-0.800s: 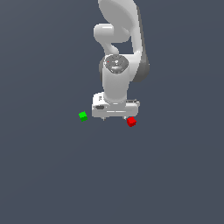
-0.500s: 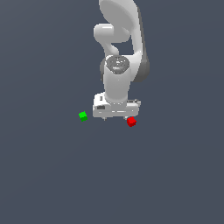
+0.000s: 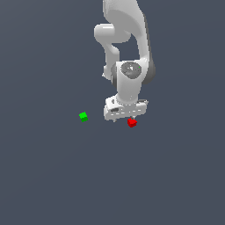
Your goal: Stack the red cube on top of the green cube.
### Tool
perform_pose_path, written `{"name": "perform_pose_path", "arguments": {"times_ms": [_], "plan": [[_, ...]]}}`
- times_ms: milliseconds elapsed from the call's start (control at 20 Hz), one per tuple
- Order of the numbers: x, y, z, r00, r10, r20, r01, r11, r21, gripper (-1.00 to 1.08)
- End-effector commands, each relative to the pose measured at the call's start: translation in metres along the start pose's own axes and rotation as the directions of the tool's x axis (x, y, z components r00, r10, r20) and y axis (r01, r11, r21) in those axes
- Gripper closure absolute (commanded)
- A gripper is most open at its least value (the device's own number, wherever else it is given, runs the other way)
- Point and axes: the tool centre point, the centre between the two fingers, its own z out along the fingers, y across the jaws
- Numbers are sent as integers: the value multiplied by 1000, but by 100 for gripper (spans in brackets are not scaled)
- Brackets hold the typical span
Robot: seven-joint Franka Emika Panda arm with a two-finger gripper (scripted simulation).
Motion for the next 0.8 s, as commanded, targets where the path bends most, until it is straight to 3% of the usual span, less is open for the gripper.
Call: {"name": "perform_pose_path", "arguments": {"times_ms": [0,350,750], "plan": [[-7,-19,13,998,-61,-5,61,998,0,-92],[-26,-56,42,983,-185,-15,185,983,-2,-92],[-33,-67,52,974,-227,-18,227,974,-5,-92]]}}
